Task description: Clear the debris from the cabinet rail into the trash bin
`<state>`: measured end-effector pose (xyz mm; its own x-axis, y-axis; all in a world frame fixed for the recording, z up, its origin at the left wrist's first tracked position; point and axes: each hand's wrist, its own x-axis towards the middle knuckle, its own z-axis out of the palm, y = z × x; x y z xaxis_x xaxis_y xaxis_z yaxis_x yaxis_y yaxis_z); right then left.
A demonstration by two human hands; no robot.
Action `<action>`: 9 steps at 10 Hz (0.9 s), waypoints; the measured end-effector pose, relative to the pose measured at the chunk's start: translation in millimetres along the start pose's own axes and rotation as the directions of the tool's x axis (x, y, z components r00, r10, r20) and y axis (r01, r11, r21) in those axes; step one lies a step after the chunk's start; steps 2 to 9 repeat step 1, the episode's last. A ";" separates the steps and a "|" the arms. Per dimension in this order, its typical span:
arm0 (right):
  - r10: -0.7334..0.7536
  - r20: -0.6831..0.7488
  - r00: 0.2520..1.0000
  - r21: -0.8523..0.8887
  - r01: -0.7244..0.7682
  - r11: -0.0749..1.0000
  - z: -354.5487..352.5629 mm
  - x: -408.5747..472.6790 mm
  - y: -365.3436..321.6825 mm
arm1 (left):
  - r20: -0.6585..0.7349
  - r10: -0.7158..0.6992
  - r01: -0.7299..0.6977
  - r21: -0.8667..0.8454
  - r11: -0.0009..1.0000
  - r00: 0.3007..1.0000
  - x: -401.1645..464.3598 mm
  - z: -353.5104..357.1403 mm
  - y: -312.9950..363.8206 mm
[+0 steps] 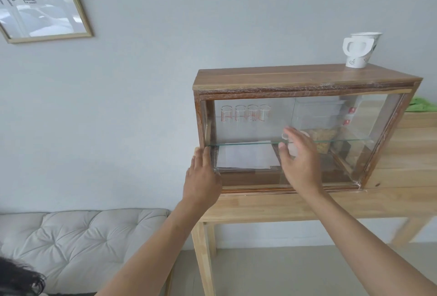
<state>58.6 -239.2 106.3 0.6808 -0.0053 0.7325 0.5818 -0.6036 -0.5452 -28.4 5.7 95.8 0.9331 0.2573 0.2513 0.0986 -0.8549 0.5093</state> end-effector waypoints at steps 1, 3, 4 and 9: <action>0.200 -0.306 0.931 0.452 -0.043 0.891 -48.1 6.8 -40.6 | 0.071 0.021 -0.029 0.115 0.993 0.997 -2.0 -9.8 19.3; 0.200 -0.306 0.931 0.452 -0.043 0.891 -48.1 6.8 -40.6 | 0.071 0.021 -0.029 0.115 0.993 0.997 -2.0 -9.8 19.3; 0.200 -0.306 0.931 0.452 -0.043 0.891 -48.1 6.8 -40.6 | 0.071 0.021 -0.029 0.115 0.993 0.997 -2.0 -9.8 19.3; 0.200 -0.306 0.931 0.452 -0.043 0.891 -48.1 6.8 -40.6 | 0.071 0.021 -0.029 0.115 0.993 0.997 -2.0 -9.8 19.3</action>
